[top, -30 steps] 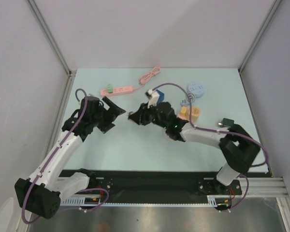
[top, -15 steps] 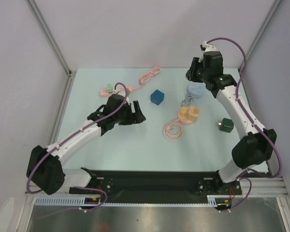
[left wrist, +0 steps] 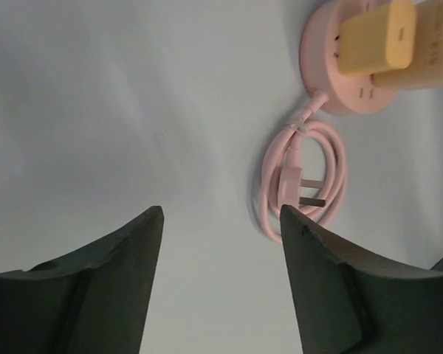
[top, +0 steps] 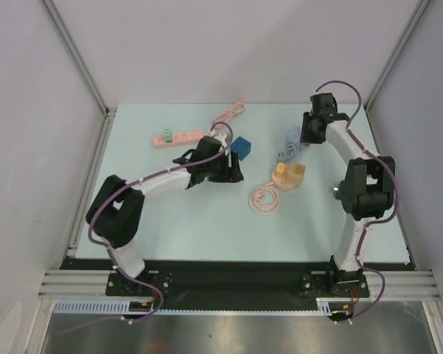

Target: Insert the plug

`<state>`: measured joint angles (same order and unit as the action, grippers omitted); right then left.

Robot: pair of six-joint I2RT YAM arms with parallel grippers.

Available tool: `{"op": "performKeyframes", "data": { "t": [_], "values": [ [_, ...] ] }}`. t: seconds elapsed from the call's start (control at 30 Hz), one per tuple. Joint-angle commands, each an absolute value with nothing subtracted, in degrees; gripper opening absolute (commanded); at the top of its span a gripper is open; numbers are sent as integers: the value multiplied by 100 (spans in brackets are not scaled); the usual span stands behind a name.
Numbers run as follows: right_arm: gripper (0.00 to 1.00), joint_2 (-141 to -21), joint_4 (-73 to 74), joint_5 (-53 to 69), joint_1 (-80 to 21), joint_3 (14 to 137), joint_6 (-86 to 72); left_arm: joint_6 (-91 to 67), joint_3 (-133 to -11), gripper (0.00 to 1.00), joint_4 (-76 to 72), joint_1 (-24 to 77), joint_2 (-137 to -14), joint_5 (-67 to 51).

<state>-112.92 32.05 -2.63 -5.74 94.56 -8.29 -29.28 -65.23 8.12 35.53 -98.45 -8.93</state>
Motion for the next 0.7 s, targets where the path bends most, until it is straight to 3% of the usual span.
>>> {"op": "performKeyframes", "data": {
  "t": [0.0, 0.17, 0.33, 0.67],
  "values": [
    [0, -10723, 2997, -299, -589, 9299, -817, -2611, -6802, 68, 265, 3761, -10414, -1396],
    [0, -10924, 3110, -324, -545, 9482, -870, -2654, -7539, 54, 149, 4051, -11301, -1564],
    [0, -11152, 2514, -466, -457, 9158, -835, -2689, -7980, 50, 378, 4333, -11899, -1283],
    [0, -11935, 2707, -449, -378, 9475, -940, -3506, -7042, 43, -385, 5000, -11523, -1310]
  ]
}}
